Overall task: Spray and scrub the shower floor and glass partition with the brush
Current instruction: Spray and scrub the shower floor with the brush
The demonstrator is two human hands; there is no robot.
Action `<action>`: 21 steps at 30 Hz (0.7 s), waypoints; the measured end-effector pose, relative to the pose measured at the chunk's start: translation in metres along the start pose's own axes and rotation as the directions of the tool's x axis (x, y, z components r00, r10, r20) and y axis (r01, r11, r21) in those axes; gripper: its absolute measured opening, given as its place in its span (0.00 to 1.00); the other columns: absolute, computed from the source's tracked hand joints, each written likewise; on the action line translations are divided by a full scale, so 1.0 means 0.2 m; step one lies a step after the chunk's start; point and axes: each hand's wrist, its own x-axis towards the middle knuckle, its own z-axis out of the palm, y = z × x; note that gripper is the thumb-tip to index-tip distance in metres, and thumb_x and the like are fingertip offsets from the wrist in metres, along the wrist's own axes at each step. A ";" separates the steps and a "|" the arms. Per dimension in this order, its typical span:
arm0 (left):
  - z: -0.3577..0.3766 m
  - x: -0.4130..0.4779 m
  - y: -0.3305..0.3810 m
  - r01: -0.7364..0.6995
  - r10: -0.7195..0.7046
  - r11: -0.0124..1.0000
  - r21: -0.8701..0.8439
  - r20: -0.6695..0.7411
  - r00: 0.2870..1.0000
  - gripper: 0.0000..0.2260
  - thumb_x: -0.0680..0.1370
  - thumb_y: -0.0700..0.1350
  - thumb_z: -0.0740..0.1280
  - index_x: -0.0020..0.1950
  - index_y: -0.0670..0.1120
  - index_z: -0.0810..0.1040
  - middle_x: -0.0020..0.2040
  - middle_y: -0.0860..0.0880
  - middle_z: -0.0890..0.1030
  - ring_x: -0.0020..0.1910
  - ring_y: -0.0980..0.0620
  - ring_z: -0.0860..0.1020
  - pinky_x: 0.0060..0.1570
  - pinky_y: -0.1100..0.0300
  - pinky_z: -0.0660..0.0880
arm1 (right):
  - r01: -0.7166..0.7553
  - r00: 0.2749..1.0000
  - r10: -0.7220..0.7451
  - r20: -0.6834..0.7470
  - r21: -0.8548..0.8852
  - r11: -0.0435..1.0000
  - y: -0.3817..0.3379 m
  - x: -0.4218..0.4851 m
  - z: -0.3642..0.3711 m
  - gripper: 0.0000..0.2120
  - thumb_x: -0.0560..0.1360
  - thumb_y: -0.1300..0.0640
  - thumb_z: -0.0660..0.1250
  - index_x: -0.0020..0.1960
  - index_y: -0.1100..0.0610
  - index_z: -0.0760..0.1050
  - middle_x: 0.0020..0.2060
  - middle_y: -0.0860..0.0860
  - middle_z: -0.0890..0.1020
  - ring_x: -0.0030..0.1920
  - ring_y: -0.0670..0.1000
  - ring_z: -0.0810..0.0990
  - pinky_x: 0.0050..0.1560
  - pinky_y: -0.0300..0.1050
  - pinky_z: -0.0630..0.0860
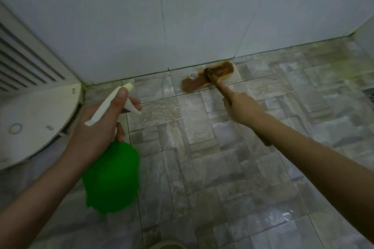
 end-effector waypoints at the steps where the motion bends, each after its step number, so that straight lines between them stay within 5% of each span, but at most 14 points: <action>1: 0.01 0.00 0.01 0.018 -0.018 1.000 0.009 -0.008 1.000 0.18 0.79 0.64 0.55 0.42 0.62 0.83 0.51 0.61 0.86 0.20 0.55 0.72 0.29 0.62 0.73 | -0.015 1.000 0.014 -0.011 -0.064 0.998 0.01 0.00 -0.01 0.27 0.82 0.55 0.52 0.78 0.42 0.47 0.44 0.62 0.79 0.37 0.57 0.75 0.37 0.50 0.73; 6: -0.03 -0.02 0.05 0.056 -0.055 0.998 0.003 -0.042 0.998 0.19 0.79 0.63 0.55 0.45 0.60 0.83 0.51 0.61 0.86 0.21 0.56 0.72 0.31 0.61 0.72 | -0.263 0.959 0.263 -0.106 0.018 0.965 -0.11 0.04 0.00 0.32 0.80 0.62 0.52 0.79 0.49 0.44 0.50 0.61 0.78 0.39 0.56 0.72 0.40 0.49 0.68; 9: -0.05 -0.04 0.08 0.074 -0.073 0.997 0.013 -0.066 0.995 0.21 0.81 0.61 0.55 0.49 0.51 0.84 0.50 0.61 0.86 0.20 0.57 0.72 0.30 0.67 0.72 | -0.045 0.999 0.043 -0.027 -0.041 0.998 -0.39 -0.02 0.14 0.32 0.80 0.62 0.52 0.79 0.47 0.43 0.50 0.60 0.79 0.41 0.58 0.75 0.40 0.47 0.67; 12: -0.07 -0.06 0.07 0.093 -0.092 0.996 -0.003 -0.095 0.991 0.18 0.81 0.61 0.56 0.49 0.55 0.83 0.50 0.61 0.86 0.20 0.56 0.72 0.30 0.66 0.72 | 0.161 0.986 -0.157 0.055 -0.080 0.984 -0.60 0.06 0.18 0.33 0.80 0.62 0.54 0.78 0.43 0.44 0.51 0.60 0.78 0.43 0.59 0.77 0.40 0.47 0.67; 18: -0.22 -0.12 0.02 0.117 -0.121 0.993 -0.030 -0.164 0.979 0.24 0.79 0.65 0.55 0.52 0.52 0.85 0.52 0.58 0.86 0.21 0.54 0.72 0.32 0.63 0.74 | 0.134 0.969 -0.095 0.228 -0.161 0.978 -0.52 -0.27 0.13 0.34 0.81 0.61 0.54 0.77 0.41 0.39 0.34 0.51 0.71 0.30 0.49 0.69 0.31 0.44 0.66; 21: -0.29 -0.15 -0.02 0.129 -0.138 0.990 -0.057 -0.208 0.968 0.24 0.81 0.66 0.56 0.47 0.52 0.85 0.52 0.57 0.86 0.21 0.53 0.72 0.36 0.54 0.73 | 0.203 0.960 -0.167 0.225 -0.149 0.968 -0.67 -0.20 0.13 0.36 0.79 0.63 0.54 0.78 0.43 0.39 0.35 0.52 0.71 0.31 0.49 0.69 0.36 0.46 0.68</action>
